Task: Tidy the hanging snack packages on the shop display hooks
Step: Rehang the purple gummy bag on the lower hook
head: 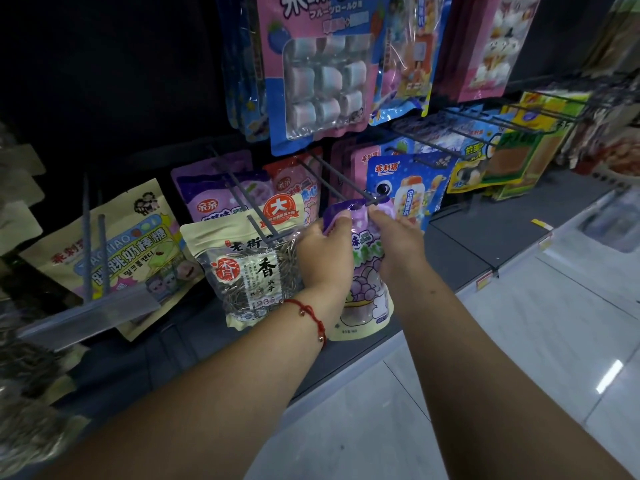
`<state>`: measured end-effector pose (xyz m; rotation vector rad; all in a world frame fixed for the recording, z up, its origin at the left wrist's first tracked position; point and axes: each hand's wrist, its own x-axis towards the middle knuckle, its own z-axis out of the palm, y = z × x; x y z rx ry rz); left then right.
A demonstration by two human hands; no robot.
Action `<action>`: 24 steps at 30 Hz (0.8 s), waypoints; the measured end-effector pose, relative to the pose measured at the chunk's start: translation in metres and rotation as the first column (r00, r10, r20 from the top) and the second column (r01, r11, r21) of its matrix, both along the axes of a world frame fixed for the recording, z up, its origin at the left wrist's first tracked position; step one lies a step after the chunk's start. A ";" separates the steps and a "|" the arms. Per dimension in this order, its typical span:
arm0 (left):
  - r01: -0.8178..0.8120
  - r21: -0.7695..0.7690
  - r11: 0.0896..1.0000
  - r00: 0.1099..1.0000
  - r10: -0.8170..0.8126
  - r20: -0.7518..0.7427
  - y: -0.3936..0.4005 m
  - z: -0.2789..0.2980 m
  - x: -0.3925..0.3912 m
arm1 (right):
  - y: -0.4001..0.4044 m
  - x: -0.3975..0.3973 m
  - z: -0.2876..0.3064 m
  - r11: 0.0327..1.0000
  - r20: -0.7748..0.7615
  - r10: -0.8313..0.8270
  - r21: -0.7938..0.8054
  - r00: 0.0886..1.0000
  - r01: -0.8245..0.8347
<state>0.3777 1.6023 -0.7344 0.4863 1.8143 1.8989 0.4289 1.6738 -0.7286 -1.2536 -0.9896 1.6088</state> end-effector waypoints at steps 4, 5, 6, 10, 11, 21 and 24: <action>-0.010 -0.053 0.999 1.000 0.009 -0.006 0.002 -0.002 -0.005 | -0.003 -0.006 -0.008 0.993 0.076 -0.034 0.116 0.997 0.025; -0.008 -0.071 0.997 1.000 0.008 -0.001 0.002 -0.002 -0.006 | -0.004 -0.008 -0.010 0.987 0.119 -0.030 0.158 0.992 0.011; -0.006 -0.088 0.996 1.000 0.006 -0.001 0.002 -0.003 -0.008 | -0.004 -0.009 -0.011 0.983 0.152 -0.014 0.185 0.988 -0.015; -0.009 -0.115 0.993 0.999 0.003 -0.052 0.004 -0.011 -0.012 | -0.007 -0.005 -0.012 0.967 0.199 0.052 0.233 0.979 -0.099; -0.007 -0.123 0.992 0.997 -0.001 -0.071 0.003 -0.013 -0.013 | -0.008 -0.003 -0.011 0.965 0.198 0.068 0.234 0.978 -0.115; 0.110 -0.393 0.913 0.888 -0.268 -0.375 -0.045 -0.039 -0.025 | -0.017 0.020 -0.024 0.842 0.578 0.124 0.369 0.807 -0.393; 0.027 -0.641 0.767 0.612 -0.519 -0.596 -0.079 -0.050 -0.032 | -0.021 0.032 -0.033 0.800 0.850 0.004 0.314 0.526 -0.512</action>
